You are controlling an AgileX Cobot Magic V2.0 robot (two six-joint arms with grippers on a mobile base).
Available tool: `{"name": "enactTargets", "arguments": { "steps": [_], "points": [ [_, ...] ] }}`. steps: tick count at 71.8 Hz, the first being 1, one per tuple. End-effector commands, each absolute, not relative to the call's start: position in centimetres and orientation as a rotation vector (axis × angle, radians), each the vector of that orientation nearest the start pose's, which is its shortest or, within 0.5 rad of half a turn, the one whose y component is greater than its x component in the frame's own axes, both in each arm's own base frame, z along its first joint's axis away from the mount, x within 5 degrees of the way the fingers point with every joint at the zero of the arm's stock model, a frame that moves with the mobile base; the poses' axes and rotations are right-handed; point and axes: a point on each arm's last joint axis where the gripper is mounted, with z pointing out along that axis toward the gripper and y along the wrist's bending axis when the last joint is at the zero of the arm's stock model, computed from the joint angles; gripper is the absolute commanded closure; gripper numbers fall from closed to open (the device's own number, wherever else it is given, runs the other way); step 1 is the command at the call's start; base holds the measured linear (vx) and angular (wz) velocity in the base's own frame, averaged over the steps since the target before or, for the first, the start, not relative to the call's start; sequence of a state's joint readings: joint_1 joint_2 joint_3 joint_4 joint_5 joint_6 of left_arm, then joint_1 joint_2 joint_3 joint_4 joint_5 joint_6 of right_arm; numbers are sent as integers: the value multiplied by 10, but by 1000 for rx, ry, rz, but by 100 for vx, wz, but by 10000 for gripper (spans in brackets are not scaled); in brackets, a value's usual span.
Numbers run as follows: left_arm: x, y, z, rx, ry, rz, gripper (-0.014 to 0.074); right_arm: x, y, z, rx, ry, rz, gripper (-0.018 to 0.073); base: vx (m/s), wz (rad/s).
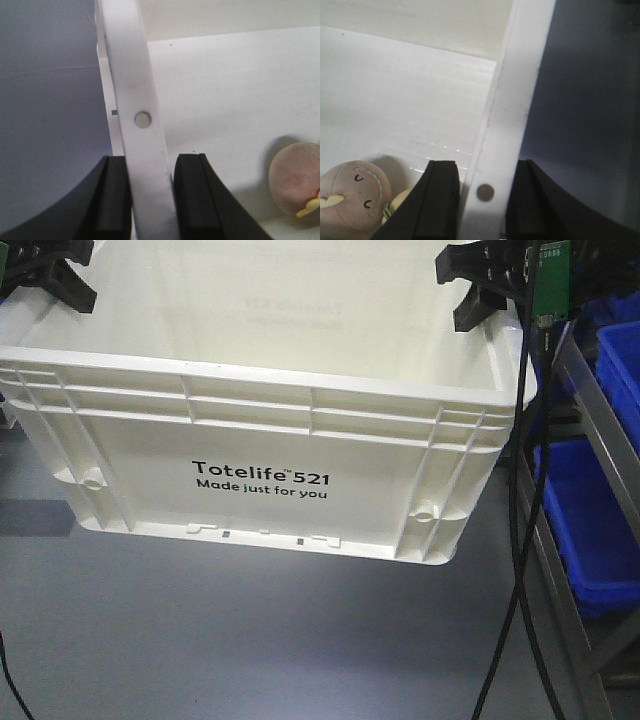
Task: Place moving items into box and shelve
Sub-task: 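Hold the crate raised while the base turns toward the blue-bin shelf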
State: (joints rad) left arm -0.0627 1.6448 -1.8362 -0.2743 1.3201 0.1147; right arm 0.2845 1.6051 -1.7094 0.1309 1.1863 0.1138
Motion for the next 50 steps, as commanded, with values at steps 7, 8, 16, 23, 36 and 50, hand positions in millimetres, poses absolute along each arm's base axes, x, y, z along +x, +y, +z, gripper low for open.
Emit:
{"name": "enactTargets", "arguments": {
  "steps": [7,8,16,23,36,50],
  "points": [
    [322,-58,458,248,2349,-497,614,311,113,436,-231,2359,473,571,42,26],
    [322,-58,458,248,2349,-497,614,311,113,436,-231,2359,473,571,42,27],
    [322,-58,458,248,2349,-497,614,311,113,436,-230,2357,473,571,41,30],
    [322,-58,458,248,2349,-497,614,311,113,436,-230,2357,473,571,39,35],
    [322,-58,458,248,2349,-497,614,311,113,436,-230,2357,473,571,35,42],
    [322,-58,458,247,2348,-497,614,311,113,436,-230,2357,473,571,29,51]
  ]
}}
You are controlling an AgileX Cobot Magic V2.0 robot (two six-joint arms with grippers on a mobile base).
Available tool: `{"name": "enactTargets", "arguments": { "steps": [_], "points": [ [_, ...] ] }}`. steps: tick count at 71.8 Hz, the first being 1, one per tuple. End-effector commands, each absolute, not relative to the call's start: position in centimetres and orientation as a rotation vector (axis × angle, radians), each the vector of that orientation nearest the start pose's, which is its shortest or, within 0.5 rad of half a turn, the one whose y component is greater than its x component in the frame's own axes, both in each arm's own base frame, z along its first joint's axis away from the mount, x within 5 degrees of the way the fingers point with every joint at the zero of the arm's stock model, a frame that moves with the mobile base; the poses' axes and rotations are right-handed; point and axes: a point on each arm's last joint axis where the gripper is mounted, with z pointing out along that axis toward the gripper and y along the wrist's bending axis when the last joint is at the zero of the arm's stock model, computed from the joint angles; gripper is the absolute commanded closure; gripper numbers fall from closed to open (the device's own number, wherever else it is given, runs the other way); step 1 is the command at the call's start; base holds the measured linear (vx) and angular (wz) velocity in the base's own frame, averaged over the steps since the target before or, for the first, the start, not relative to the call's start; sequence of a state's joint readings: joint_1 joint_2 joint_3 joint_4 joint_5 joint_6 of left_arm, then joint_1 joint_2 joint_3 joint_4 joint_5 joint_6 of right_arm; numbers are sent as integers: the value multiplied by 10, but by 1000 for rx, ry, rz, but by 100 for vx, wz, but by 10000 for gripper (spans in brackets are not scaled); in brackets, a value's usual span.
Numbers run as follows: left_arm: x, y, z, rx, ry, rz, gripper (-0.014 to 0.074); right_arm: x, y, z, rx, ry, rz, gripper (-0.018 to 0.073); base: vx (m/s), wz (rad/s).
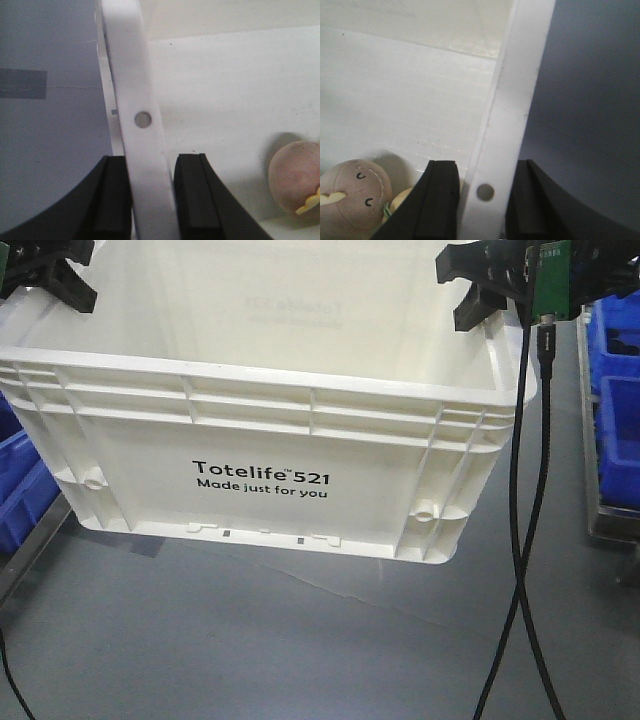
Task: Place moving items into box and shelve
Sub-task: 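Hold the crate raised while the base turns toward the blue-bin shelf, then hold the crate while the base drives up to the shelf rack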
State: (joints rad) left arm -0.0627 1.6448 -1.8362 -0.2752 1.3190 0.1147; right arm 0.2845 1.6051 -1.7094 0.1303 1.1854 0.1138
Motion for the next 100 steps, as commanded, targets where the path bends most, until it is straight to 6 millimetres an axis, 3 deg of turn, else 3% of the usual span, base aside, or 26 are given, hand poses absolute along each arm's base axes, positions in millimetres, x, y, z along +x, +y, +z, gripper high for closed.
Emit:
{"name": "enactTargets", "arguments": {
  "steps": [1,49,100],
  "points": [
    [322,-58,458,247,2348,-497,614,311,113,436,-230,2357,473,571,26,53],
    [322,-58,458,247,2348,-497,614,311,113,436,-230,2357,473,571,18,57],
    [322,-58,458,247,2348,-497,614,311,113,437,-229,2352,474,571,-2,32]
  ]
}}
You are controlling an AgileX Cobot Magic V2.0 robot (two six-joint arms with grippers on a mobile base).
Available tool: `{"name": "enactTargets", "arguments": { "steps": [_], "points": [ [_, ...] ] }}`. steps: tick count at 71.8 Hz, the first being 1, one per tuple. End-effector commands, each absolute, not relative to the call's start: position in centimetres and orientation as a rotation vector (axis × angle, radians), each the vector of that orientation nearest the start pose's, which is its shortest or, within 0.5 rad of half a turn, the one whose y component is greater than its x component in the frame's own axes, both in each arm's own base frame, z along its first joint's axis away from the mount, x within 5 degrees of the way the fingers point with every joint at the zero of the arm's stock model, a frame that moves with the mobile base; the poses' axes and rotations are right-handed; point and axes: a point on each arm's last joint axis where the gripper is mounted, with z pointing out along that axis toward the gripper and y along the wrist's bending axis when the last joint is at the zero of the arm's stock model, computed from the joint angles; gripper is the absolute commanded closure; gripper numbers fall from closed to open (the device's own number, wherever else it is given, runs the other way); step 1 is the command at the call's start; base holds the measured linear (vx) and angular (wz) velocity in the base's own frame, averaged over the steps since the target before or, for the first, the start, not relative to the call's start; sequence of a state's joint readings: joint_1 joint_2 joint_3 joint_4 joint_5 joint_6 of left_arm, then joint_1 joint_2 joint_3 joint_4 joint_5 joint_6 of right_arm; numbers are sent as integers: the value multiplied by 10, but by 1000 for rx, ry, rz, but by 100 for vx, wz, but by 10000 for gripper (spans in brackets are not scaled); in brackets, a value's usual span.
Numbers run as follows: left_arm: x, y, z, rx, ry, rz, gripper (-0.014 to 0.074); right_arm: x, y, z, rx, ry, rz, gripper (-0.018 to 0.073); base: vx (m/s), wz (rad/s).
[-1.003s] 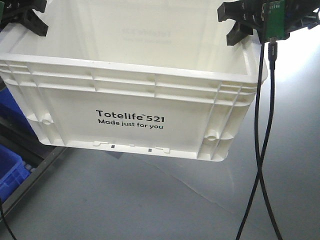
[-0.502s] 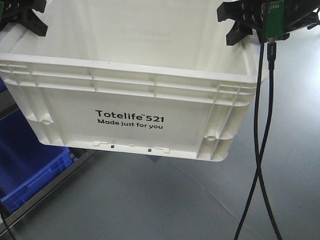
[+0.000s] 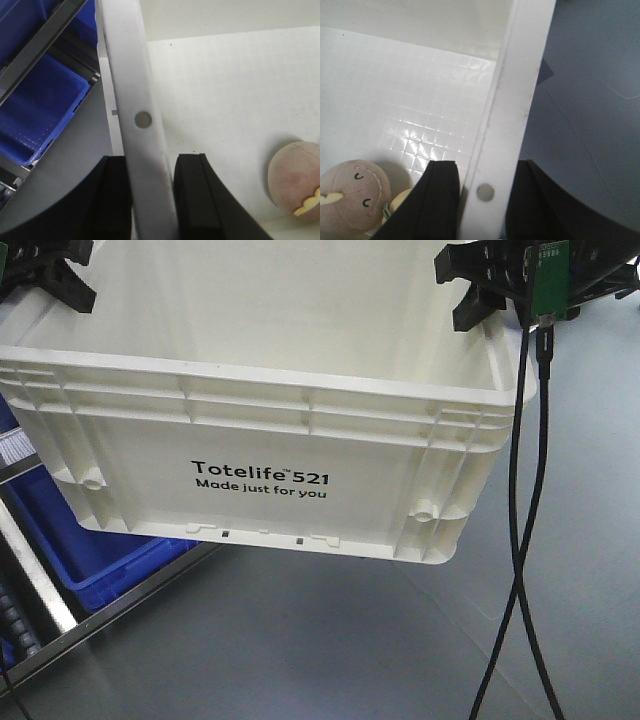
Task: Place moving items into box and shelve
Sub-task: 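Hold the crate while the base drives up to the shelf rack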
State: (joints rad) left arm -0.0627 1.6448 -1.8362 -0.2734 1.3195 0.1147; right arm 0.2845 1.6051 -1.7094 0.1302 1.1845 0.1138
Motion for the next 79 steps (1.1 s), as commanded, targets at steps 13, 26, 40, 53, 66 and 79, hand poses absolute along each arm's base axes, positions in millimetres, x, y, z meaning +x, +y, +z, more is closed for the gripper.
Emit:
{"name": "enactTargets", "arguments": {
  "steps": [13,26,40,53,66,79],
  "points": [
    [322,-58,458,247,2348,-497,614,311,113,437,-229,2352,474,571,-7,28],
    [322,-58,458,247,2348,-497,614,311,113,437,-229,2352,474,571,-7,26],
    [322,-58,458,247,2348,-497,614,311,113,437,-229,2352,474,571,-7,31],
    [322,-58,458,247,2348,-497,614,311,113,437,-229,2352,474,571,-8,34],
    [322,-58,458,247,2348,-497,614,311,113,437,-229,2353,474,571,-8,34],
    [322,-58,458,247,2348,-497,614,311,113,437,-229,2354,474,571,-7,31]
  ]
}}
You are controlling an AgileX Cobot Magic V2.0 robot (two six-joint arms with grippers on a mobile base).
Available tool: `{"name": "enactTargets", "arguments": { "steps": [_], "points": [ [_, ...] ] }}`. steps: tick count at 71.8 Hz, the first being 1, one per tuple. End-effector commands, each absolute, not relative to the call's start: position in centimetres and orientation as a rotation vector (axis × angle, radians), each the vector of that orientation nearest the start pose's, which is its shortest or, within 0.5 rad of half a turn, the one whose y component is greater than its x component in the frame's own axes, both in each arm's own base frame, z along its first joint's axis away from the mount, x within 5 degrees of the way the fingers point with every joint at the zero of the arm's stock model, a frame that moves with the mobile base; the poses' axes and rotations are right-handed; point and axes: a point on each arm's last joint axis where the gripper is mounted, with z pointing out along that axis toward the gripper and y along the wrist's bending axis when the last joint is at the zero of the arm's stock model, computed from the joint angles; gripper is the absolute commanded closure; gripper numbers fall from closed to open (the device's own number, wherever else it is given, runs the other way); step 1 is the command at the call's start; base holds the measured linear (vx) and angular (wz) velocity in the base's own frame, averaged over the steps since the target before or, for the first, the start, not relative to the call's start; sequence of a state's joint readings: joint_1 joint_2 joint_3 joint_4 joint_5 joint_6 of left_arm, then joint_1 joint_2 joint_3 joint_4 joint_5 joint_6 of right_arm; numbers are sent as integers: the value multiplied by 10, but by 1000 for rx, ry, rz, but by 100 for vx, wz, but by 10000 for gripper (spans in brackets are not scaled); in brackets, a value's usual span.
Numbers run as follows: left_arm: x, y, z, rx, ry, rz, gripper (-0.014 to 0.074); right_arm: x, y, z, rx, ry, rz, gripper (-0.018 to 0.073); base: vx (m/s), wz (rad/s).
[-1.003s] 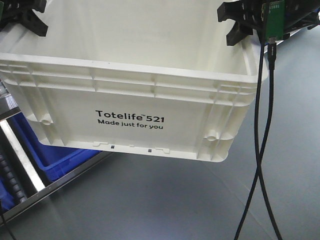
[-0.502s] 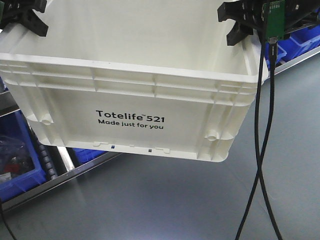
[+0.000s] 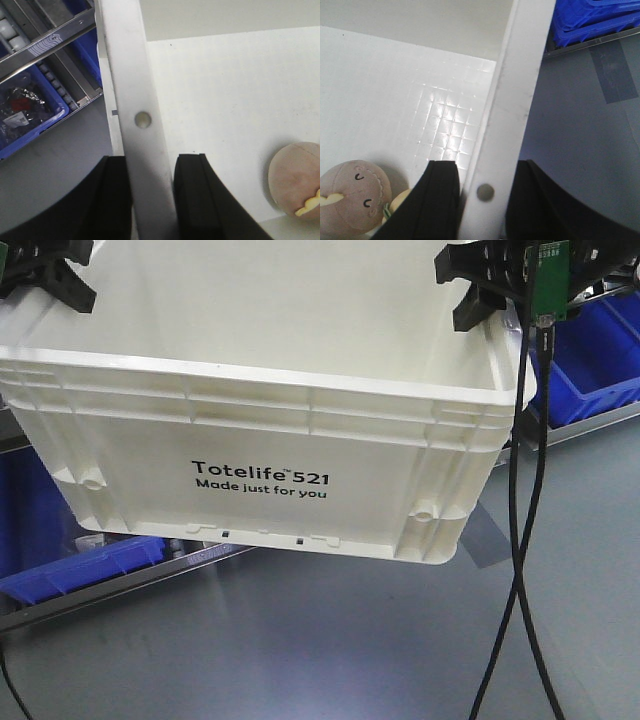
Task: Place moving items into box and shelve
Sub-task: 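Hold the crate while the base drives up to the shelf rack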
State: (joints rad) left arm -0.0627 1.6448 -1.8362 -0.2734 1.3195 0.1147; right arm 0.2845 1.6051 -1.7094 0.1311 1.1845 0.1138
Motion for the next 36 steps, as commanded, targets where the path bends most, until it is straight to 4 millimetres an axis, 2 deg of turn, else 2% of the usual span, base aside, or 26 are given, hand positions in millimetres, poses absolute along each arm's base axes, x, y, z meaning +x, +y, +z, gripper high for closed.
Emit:
{"name": "enactTargets", "arguments": {
  "steps": [1,36],
  "points": [
    [322,-58,458,247,2348,-497,614,311,113,437,-229,2354,474,571,-6,29],
    [322,-58,458,247,2348,-497,614,311,113,437,-229,2354,474,571,-3,27]
  ]
}}
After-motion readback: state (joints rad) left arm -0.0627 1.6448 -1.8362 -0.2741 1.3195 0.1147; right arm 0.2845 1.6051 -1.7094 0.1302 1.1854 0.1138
